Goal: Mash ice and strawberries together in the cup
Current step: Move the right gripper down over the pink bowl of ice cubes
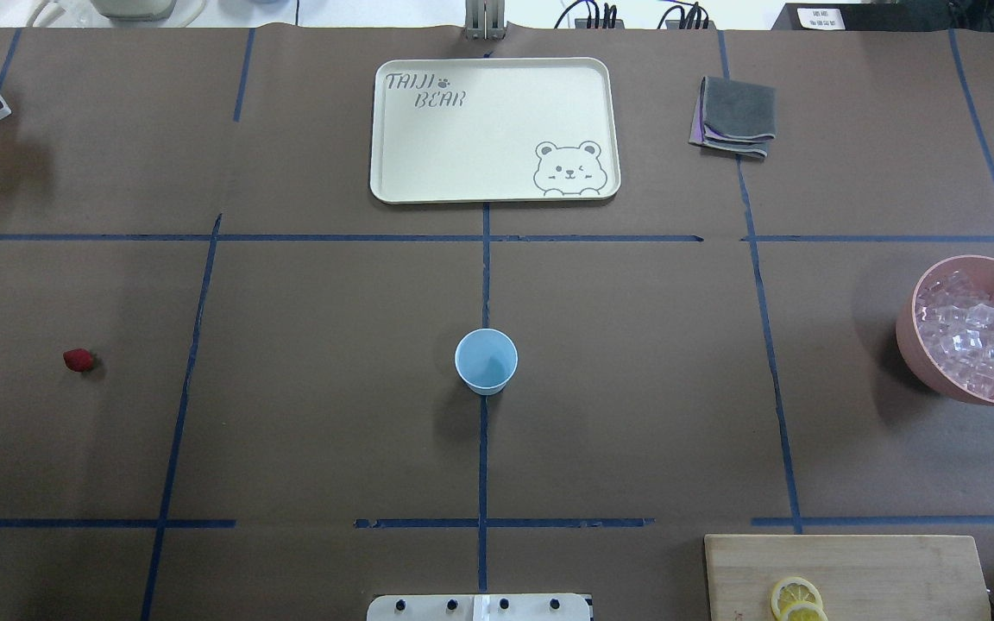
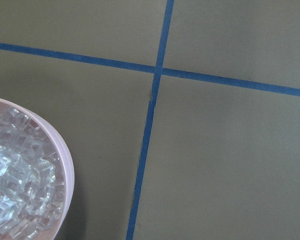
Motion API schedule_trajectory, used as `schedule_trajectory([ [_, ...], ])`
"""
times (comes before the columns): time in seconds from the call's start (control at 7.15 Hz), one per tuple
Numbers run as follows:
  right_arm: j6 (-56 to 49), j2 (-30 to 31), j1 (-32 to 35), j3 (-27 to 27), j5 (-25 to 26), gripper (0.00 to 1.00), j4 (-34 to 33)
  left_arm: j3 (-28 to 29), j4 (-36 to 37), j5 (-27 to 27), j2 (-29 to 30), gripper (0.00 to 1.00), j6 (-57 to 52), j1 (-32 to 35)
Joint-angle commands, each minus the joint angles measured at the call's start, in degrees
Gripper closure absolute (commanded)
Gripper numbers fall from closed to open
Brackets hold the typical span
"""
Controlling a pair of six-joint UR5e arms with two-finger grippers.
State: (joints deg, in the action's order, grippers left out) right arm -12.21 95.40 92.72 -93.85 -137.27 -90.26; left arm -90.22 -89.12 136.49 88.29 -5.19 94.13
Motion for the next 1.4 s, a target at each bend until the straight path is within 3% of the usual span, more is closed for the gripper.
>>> schedule_trajectory([
  [0.0, 0.0, -0.1, 0.0, 0.0, 0.0, 0.01, 0.1, 0.0, 0.0, 0.0, 0.1, 0.0, -0.1, 0.1],
  [1.26, 2.6, -1.4, -0.1, -2.6, 0.2, 0.01, 0.2, -1.9, -1.0, 0.6, 0.7, 0.0, 0.6, -0.3],
])
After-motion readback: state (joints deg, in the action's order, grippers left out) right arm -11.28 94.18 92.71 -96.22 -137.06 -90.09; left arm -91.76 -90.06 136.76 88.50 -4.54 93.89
